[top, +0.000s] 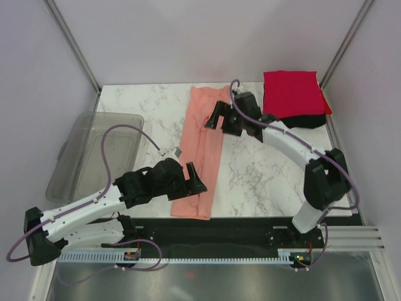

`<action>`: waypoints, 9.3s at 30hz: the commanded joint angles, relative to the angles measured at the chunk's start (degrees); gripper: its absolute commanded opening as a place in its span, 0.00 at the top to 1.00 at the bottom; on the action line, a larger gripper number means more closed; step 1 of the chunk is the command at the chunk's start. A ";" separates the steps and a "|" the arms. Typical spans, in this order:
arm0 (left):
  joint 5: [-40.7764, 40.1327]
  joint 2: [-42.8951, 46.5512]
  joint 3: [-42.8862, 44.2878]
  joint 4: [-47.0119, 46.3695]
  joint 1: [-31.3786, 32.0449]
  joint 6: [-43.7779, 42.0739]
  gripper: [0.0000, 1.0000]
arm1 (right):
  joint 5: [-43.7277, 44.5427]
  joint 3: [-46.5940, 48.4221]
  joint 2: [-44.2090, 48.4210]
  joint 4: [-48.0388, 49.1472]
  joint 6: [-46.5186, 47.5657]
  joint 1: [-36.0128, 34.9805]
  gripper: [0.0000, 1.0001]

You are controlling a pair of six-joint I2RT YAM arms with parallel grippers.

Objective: Fold and stack the t-shirts
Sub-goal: Fold the tshirt

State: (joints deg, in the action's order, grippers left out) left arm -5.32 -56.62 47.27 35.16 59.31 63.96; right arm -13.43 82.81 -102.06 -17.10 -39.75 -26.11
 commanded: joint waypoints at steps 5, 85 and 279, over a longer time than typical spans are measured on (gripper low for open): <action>-7.06 12.23 -6.74 9.39 -2.70 -1.74 0.17 | 12.11 -34.61 20.30 2.67 -13.40 -18.97 0.17; 8.30 -37.76 32.87 3.52 -34.43 -25.73 0.98 | 30.85 9.39 -2.96 -23.16 13.81 -12.66 1.00; 6.99 -17.99 21.02 2.55 -26.60 -19.58 0.98 | 20.72 3.49 12.26 -34.75 14.07 -8.00 1.00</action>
State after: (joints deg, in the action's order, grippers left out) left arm -0.10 -71.26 64.62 39.64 35.73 49.30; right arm 4.67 81.65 -86.37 -52.05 -30.26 -35.57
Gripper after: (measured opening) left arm 0.033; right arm 0.027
